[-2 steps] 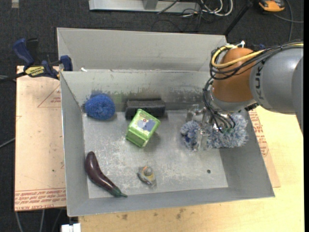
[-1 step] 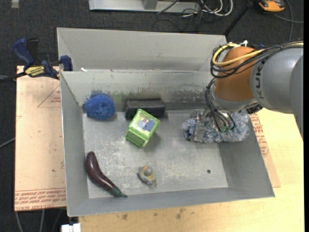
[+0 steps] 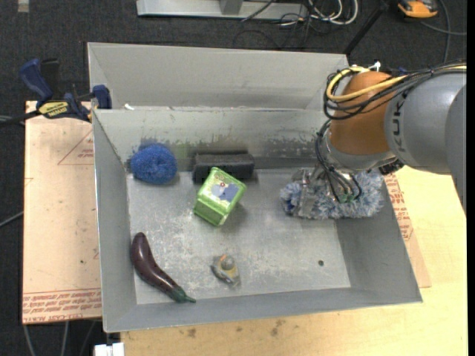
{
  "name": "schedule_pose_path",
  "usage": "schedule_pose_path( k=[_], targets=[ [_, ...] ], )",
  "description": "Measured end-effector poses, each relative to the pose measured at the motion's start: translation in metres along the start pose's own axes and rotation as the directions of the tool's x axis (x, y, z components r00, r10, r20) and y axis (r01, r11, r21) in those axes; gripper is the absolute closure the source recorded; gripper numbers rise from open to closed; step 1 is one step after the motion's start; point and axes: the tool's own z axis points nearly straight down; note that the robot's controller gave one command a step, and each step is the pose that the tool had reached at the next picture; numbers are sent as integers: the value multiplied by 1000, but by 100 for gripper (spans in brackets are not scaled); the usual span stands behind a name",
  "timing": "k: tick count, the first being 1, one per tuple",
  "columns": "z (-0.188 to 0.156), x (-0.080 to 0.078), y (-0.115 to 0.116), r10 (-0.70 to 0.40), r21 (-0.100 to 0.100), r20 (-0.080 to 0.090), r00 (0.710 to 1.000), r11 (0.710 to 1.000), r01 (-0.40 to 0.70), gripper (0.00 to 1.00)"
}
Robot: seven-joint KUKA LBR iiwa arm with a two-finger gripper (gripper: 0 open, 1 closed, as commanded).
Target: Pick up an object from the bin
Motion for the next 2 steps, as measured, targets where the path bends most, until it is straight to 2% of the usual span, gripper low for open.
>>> schedule_pose_path(
  k=[2],
  targets=[
    [-10,0,1,-1,1,-3,1000,1000,1,100]
  ],
)
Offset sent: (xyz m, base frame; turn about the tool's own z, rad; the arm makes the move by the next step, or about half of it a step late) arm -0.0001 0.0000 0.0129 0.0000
